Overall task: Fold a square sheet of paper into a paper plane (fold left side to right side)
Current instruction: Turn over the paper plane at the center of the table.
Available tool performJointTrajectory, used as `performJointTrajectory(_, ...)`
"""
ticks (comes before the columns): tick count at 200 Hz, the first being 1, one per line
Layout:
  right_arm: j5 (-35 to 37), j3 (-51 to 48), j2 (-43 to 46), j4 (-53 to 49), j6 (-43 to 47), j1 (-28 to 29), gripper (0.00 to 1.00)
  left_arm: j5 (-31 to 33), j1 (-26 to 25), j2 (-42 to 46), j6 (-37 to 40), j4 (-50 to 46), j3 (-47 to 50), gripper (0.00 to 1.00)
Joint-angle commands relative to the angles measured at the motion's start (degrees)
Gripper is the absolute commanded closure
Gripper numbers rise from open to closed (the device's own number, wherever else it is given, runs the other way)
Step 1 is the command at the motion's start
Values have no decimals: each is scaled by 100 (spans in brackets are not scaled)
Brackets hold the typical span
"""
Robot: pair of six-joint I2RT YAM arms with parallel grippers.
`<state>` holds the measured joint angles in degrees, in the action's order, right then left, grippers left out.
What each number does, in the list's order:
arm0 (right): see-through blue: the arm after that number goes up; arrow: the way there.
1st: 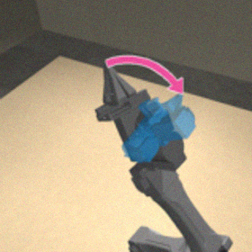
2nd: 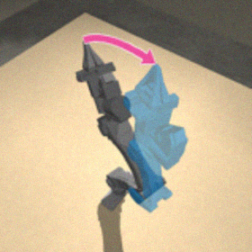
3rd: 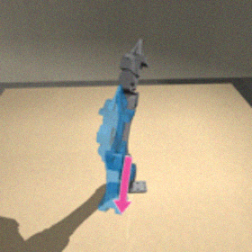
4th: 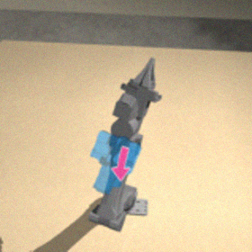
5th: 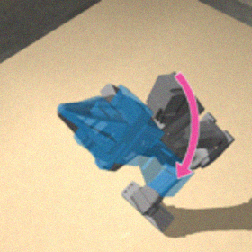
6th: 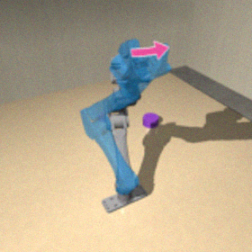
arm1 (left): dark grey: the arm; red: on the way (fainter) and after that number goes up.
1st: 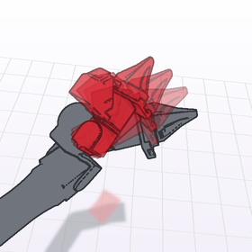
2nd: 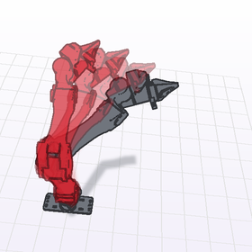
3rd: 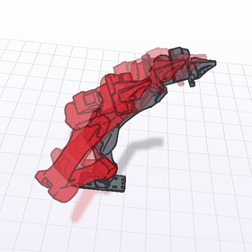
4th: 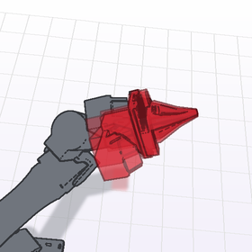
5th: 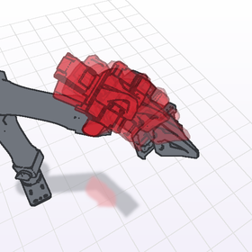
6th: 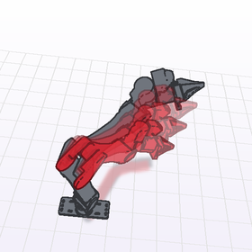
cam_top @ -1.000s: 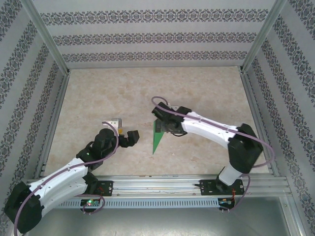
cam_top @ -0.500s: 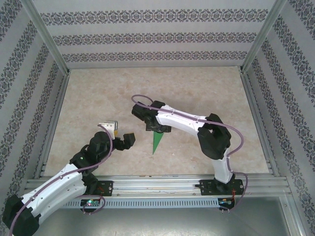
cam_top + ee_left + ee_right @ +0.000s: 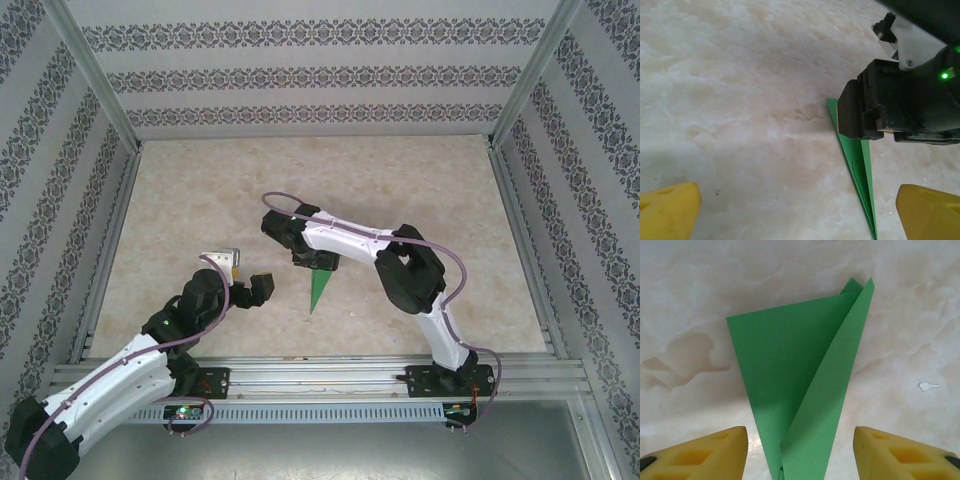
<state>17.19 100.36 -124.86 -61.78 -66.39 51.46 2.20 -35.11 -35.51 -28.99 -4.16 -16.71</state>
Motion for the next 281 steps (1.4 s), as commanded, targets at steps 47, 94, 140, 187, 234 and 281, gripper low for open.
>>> performJointTrajectory(47, -183, 89, -284, -211, -361, -67, 58, 79, 75, 61, 175, -211, 63, 0)
performJointTrajectory(94, -222, -46, -226, -212, -392, -73, 70, 105, 74, 61, 199, -287, 36, 0)
performJointTrajectory(140, -147, -256, 95, -234, -408, -16, 93, 167, 75, 78, 140, -391, 37, 0)
performJointTrajectory(187, 248, -620, 968, -322, -397, 56, 100, 184, 75, 114, -39, -499, -82, 0)
performJointTrajectory(234, 452, -1662, 2231, 574, 137, 75, 100, 231, 83, 127, -401, -408, -157, 0)
performJointTrajectory(281, -368, -3498, 3776, 2959, 1608, -250, 100, 296, 110, 136, -755, -422, -260, 0)
